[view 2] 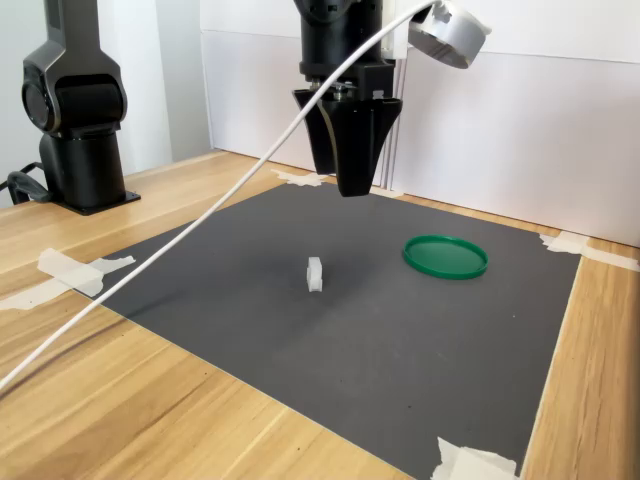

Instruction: Grasp a white terminal and put it in the green lid.

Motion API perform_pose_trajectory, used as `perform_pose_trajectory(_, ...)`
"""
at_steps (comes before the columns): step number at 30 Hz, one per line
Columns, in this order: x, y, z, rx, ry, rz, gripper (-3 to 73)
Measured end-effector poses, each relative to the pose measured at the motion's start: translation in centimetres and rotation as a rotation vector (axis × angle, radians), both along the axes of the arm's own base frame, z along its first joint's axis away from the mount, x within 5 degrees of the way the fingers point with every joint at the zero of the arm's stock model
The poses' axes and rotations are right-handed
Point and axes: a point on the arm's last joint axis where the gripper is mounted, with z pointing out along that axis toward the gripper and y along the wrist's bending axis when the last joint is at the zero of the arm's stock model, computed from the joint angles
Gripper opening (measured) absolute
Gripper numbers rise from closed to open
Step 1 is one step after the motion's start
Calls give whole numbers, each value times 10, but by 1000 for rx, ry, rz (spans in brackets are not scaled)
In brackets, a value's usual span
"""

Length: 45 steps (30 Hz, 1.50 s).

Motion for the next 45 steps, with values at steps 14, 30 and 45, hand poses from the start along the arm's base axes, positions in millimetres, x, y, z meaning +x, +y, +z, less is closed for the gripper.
perform_pose_trajectory(14,1,-32,-30,23,56,-34,698)
perform_pose_trajectory(30,14,-31,-84,49,72,-46,698)
perform_pose_trajectory(45,14,-28,-81,76,99,-42,696)
